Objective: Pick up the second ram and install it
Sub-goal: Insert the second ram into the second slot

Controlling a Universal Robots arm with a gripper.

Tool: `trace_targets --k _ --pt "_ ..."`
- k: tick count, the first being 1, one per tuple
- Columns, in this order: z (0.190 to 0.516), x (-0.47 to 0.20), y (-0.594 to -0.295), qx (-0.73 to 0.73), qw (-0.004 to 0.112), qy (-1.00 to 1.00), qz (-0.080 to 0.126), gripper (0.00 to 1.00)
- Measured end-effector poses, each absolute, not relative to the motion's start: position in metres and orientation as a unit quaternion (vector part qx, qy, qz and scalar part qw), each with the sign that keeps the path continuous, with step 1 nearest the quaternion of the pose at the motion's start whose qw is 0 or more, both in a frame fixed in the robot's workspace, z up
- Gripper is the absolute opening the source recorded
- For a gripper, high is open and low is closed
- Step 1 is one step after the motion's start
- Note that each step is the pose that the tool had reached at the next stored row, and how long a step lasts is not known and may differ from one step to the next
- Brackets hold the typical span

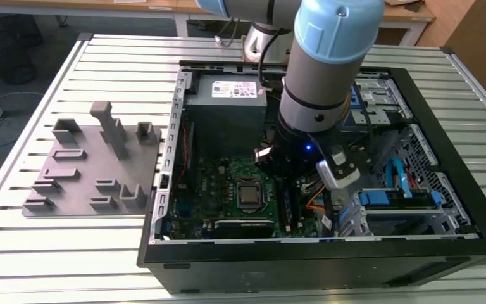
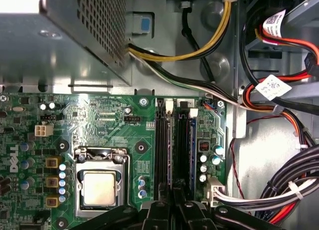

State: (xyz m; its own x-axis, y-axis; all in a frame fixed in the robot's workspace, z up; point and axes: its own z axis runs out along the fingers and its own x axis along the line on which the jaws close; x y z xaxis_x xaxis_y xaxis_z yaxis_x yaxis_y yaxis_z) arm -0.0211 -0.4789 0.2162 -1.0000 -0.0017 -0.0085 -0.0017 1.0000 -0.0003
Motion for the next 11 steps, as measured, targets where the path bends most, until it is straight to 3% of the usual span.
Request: trace_targets --k 11 --pt "0.2157 -0.0212 -0.4749 -0.001 0.004 1.0 0.0 0.14"
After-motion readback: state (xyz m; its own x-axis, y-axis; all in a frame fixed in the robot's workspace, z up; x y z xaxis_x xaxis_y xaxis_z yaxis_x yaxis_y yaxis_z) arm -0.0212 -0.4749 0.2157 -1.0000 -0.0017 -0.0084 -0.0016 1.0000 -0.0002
